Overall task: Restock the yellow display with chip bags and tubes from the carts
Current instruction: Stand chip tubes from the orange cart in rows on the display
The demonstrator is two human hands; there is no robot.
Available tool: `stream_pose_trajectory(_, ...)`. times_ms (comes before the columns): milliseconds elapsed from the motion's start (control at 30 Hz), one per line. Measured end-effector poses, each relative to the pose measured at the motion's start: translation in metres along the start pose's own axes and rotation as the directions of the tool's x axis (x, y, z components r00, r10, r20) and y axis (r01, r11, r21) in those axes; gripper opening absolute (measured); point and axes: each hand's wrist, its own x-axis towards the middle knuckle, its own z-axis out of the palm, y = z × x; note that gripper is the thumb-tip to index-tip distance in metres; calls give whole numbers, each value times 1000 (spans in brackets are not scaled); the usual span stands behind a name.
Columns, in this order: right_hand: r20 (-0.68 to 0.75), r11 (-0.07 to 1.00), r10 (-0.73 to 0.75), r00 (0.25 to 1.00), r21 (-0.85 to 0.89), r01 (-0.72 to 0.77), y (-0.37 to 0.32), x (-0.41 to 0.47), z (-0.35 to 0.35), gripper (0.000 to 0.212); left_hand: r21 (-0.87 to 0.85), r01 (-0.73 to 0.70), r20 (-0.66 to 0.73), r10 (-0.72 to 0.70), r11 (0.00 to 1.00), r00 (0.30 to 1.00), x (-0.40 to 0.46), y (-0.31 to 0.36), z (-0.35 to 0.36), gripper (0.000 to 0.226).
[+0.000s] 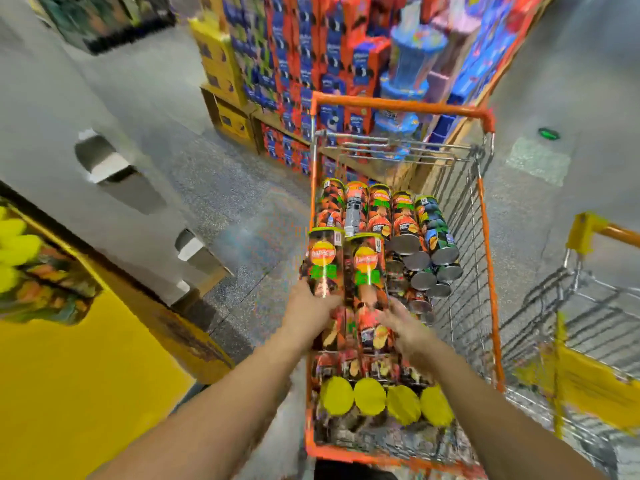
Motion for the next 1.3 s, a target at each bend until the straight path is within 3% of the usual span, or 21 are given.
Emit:
stream_pose_trajectory(67,39,992,-86,996,-84,89,-26,-7,28,51,-75,-55,1,56,996,998,-21,13,-37,34)
stream_pose_trajectory(200,137,967,-223,965,-97,237,-66,-4,107,115,-193,-160,-79,147,968,986,-57,14,-135,42)
stream_pose_trajectory(233,192,957,-236,953,-127,262,-86,-14,142,112,-222,-157,-112,135,962,984,-66,9,-166,52)
stream_pose_trajectory(300,279,935,-258,925,-168,311,-106,-15,198,83,-276,-155,-182,107,949,978,-79,-7,-219,67)
stream_pose_trajectory(367,355,912,-274,894,-198,358,-124,-17,251,66,-309,-182,-253,104,934,962,-93,-22,-264,68)
stream_pose_trajectory(467,408,874,-279,869,-267,406,-135,-9,325,73,-356,-213,-345,84,910,935,-112,-46,-322,64)
stream_pose_trajectory(567,459,850,-275,845,-295,437,-142,-5,396,68,-350,-221,-486,25,911,873,-125,-77,-372,54)
stream_pose_trajectory(700,483,782,-241,842,-417,463,-146,6,461,81,-363,-164,-588,-89,917,804,-126,-115,-416,65)
stream_pose_trajectory(800,523,716,-231,820,-479,508,-143,39,499,88,-413,-164,-635,-154,896,757,-124,-131,-439,71)
stream_pose_trajectory(967,594,658,-172,786,-524,540,-131,109,564,77,-492,-82,-694,-333,867,639,-87,-170,-478,70)
stream_pose_trajectory(1100,576,651,-178,797,-539,535,-139,102,621,60,-502,14,-717,-425,865,553,-50,-206,-512,75)
stream_pose_trajectory(1200,579,653,-209,788,-517,553,-127,139,662,75,-524,31,-732,-468,851,495,-26,-221,-537,69)
stream_pose_trajectory(1300,567,656,-240,788,-503,562,-114,162,692,74,-516,37,-757,-476,856,448,-3,-243,-559,74)
